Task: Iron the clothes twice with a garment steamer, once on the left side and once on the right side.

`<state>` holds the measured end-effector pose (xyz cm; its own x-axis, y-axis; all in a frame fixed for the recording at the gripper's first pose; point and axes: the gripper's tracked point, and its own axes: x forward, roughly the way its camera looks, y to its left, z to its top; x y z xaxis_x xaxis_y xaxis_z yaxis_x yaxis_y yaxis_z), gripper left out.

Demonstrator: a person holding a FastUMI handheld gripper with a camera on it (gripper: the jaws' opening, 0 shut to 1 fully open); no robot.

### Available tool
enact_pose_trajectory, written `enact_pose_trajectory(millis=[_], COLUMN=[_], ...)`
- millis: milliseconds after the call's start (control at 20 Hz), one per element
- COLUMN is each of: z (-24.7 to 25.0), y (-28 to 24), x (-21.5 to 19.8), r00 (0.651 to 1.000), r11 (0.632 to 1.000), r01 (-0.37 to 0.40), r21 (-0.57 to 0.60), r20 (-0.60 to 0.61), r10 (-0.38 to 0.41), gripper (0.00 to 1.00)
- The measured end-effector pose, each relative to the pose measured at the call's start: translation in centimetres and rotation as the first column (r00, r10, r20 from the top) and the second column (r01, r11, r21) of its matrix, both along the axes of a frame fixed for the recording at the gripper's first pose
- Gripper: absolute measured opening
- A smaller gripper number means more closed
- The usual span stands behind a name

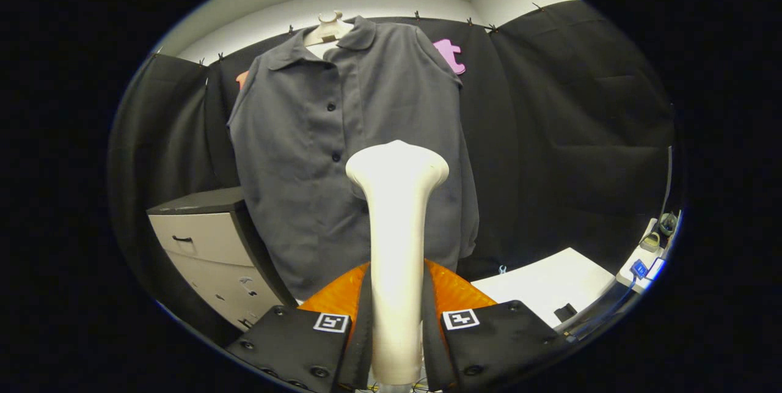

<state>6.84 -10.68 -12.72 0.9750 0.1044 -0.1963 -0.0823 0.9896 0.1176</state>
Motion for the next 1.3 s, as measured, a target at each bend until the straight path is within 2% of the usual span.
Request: enact_pose_trajectory(millis=[500, 1300], z=[10.3, 15.3], y=[4.9, 7.3], x=[-6.4, -9.3], r00=[0.989, 0.965], r11=[0.999, 0.993], r01=[-0.039, -0.115], r21=[0.006, 0.0], r20=[0.145, 0.235], r10=[0.037, 0.112], gripper=[0.42, 0.42])
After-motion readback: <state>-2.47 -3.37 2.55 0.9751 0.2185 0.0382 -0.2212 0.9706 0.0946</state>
